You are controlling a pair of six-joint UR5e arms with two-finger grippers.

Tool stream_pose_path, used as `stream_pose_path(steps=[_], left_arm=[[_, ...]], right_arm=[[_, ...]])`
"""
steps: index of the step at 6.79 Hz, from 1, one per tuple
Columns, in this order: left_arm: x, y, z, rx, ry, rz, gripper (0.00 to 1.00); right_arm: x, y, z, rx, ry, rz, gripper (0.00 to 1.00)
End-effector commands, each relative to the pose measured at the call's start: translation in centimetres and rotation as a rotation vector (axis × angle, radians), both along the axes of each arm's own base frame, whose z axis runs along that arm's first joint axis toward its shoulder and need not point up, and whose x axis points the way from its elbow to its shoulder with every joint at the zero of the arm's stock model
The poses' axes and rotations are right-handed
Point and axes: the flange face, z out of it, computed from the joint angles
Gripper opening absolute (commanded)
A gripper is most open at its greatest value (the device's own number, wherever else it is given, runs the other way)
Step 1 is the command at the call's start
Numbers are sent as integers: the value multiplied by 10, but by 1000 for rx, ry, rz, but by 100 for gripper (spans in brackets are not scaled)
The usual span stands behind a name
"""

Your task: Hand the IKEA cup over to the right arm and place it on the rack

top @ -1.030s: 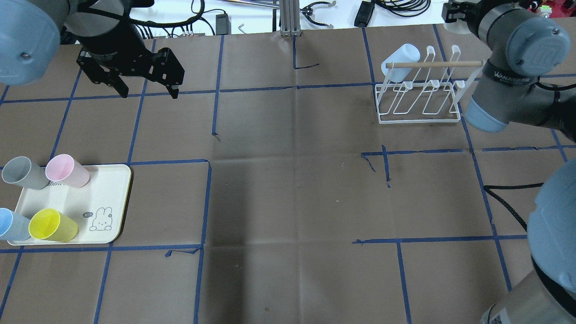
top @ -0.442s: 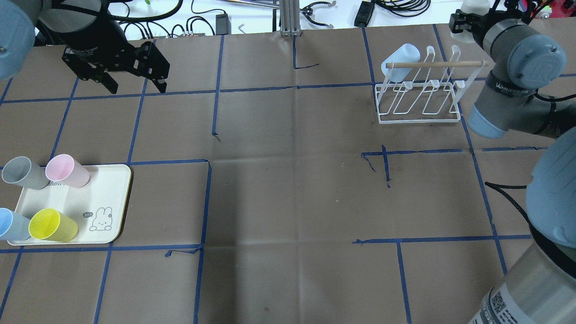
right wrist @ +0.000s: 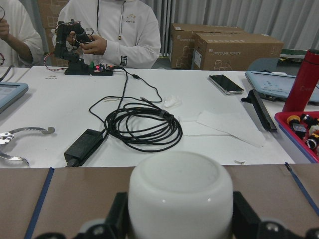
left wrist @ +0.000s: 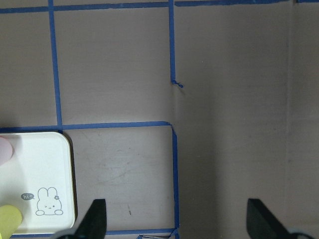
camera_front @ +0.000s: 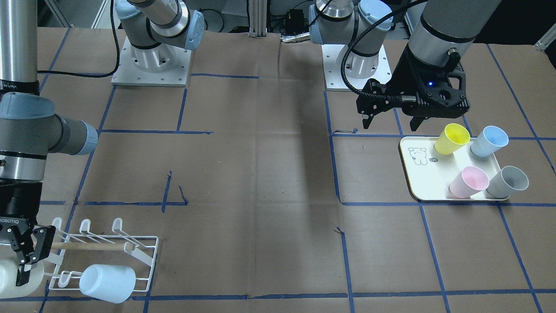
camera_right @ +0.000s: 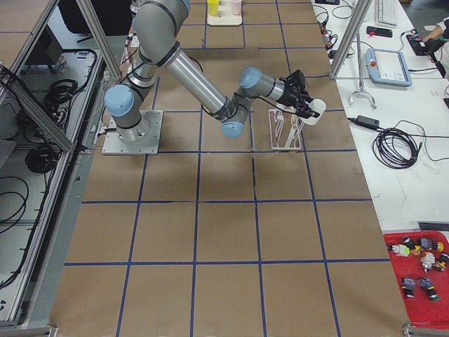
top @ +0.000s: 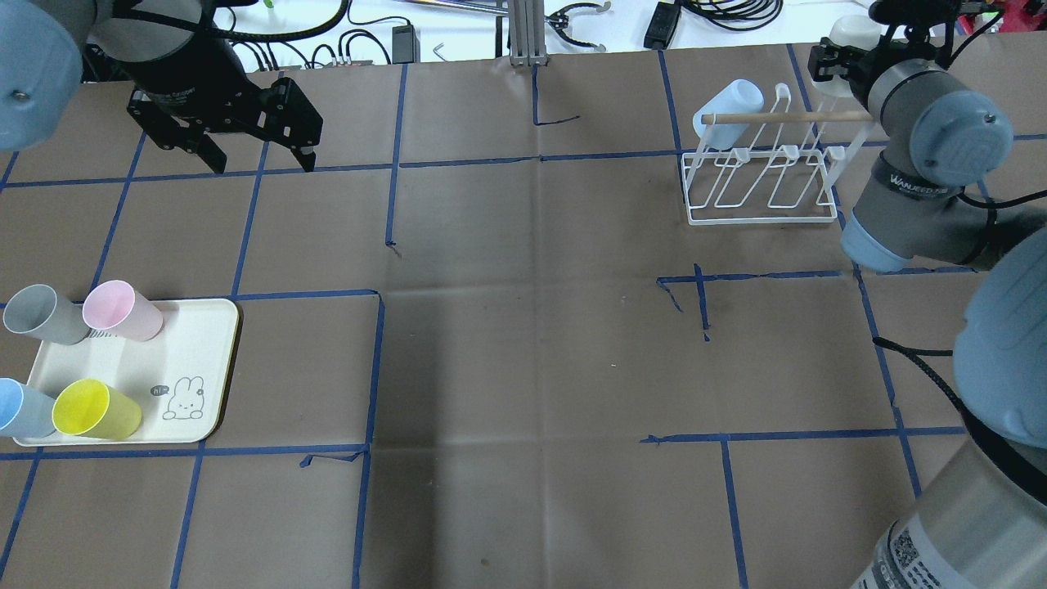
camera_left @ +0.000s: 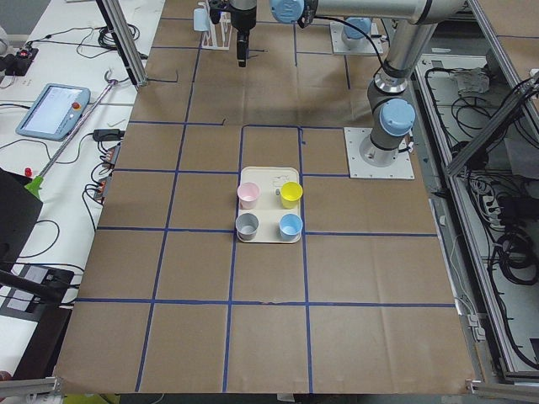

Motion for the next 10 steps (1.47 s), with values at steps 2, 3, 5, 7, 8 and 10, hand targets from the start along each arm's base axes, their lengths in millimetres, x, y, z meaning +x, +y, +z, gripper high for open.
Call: stream_pose_path(steps=[2,3,5,7,8,10], left_arm=[[-3,1,0,-1,-1,-4,99],[-3,2,1,-3,-1,-6,99],[-3,2,1,-3,-1,-6,99],[-3,2,1,-3,-1,-6,99],[-3,2,1,-3,-1,-8,99],[-3,1,-1,0,2,0,99]], right_arm=[[4,8,-12,10,-5,2,18],[4,8,-11,9,-3,2,57],[4,8,-10,6,-11,-1,99],[4,7,-8,2,-11,-1,99],[4,7,-2,-11,-8,-2,99],[21,7,13,-38,-3,26,99]])
